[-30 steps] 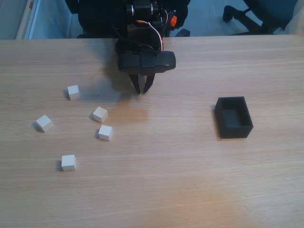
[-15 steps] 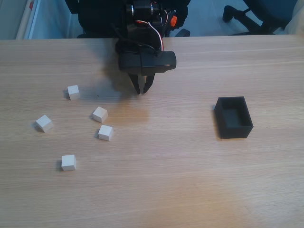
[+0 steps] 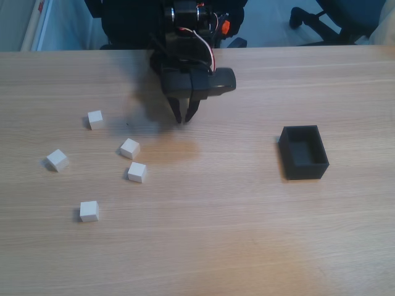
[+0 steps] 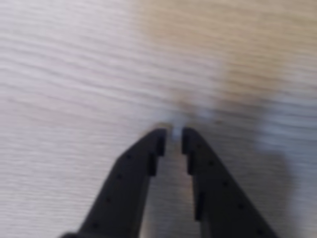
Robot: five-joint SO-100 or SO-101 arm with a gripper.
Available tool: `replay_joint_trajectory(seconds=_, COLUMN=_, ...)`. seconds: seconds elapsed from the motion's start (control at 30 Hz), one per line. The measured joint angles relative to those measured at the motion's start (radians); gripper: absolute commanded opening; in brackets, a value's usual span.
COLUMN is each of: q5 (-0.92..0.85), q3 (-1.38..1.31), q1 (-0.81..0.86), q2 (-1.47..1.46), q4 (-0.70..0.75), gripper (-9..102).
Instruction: Pick blocks and place them in the box.
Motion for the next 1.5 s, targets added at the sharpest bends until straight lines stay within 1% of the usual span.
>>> replay_joint_trajectory(seconds=0.23, q5=0.057, q3=-0.204, q1=0.005, q2=-0.202, q4=-0.018, gripper=7)
replay_joint_trajectory(seconds=0.43, q5=0.067, q3=-0.321, q1=0.038, q2=-0.37, q4=-0.143, gripper=12)
replay_joint_trajectory(seconds=0.5, q5=0.069, q3=-0.354, q1=0.046, q2=-0.436, q4=-0.184, gripper=17)
replay_joint_trajectory(seconds=0.77, q5=0.023, q3=-0.41, q1=0.153, q2=-0.698, q4=-0.416, gripper=17)
replay_joint_trajectory(seconds=0.93, q5=0.002, q3=-0.477, q1=0.236, q2=-0.854, q4=-0.515, gripper=17)
replay_joint_trajectory(seconds=1.23, q5=-0.072, q3=-0.592, q1=0.333, q2=-1.072, q4=-0.623, gripper=17)
replay_joint_trajectory(seconds=1.5, q5=-0.11, q3=-0.69, q1=0.393, q2=-1.243, q4=-0.68, gripper=17)
